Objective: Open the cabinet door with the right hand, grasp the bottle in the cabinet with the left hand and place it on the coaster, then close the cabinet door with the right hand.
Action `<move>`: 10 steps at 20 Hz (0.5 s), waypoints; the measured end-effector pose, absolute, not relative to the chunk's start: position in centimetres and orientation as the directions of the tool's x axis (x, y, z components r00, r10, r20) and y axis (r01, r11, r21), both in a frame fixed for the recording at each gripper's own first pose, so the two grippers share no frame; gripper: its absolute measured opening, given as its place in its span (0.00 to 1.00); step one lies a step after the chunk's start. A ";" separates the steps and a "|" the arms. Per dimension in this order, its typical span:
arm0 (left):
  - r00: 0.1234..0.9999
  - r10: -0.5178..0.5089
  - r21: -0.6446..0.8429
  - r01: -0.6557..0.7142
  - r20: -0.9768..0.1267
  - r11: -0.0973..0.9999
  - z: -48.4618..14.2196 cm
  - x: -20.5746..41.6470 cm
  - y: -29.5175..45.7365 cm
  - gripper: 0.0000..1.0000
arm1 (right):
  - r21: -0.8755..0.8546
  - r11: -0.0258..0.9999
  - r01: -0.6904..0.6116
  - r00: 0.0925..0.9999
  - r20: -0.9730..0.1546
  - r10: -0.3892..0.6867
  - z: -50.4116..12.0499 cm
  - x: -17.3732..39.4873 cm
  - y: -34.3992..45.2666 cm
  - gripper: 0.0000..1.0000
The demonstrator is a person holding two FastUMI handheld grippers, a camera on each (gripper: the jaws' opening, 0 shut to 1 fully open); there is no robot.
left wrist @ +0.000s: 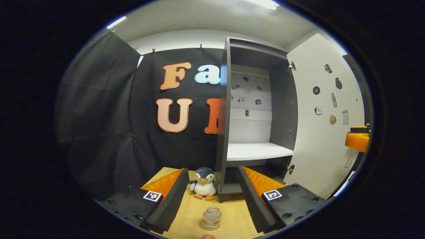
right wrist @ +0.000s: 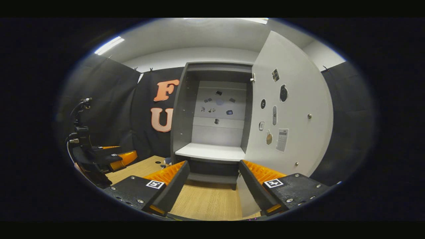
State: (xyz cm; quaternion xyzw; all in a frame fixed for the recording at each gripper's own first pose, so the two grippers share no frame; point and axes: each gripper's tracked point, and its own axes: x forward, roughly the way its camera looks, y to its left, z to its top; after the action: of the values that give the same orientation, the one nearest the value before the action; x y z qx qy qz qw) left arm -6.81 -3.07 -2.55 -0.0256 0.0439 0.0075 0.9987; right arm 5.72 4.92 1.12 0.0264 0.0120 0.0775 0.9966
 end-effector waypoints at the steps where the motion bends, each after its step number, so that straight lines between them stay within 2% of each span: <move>1: 0.996 0.015 -0.042 -0.019 -0.091 0.999 -2.1 -6.9 -2.9 0.95 | 0.048 0.990 -0.130 0.991 -0.015 0.131 1.6 5.4 4.1 0.93; 5: 0.998 -0.006 -0.034 0.004 -0.068 0.999 -0.1 -7.0 -2.8 0.95 | 0.061 0.997 -0.054 0.999 -0.002 0.054 3.5 3.0 0.4 0.94; 6: 0.998 -0.014 -0.032 0.012 -0.064 0.999 0.3 -6.9 -3.0 0.95 | 0.070 0.997 -0.034 0.999 0.004 0.034 4.0 2.2 -0.6 0.91; 7: 0.998 -0.026 -0.033 0.024 -0.063 0.999 0.6 -6.7 -3.3 0.95 | 0.073 0.997 -0.005 1.000 0.008 0.005 4.4 1.5 -2.0 0.94; 10: 0.996 -0.057 -0.034 0.055 -0.063 0.998 0.8 -6.5 -4.4 0.95 | 0.053 0.991 0.120 0.993 -0.003 -0.120 4.5 0.0 -7.0 0.94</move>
State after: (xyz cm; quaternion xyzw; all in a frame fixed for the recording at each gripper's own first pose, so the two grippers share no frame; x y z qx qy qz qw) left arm -6.49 -4.35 0.85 -0.0160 0.0322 -0.0280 0.9990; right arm -0.03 -7.01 4.47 0.0267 -0.0001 -0.0601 0.9978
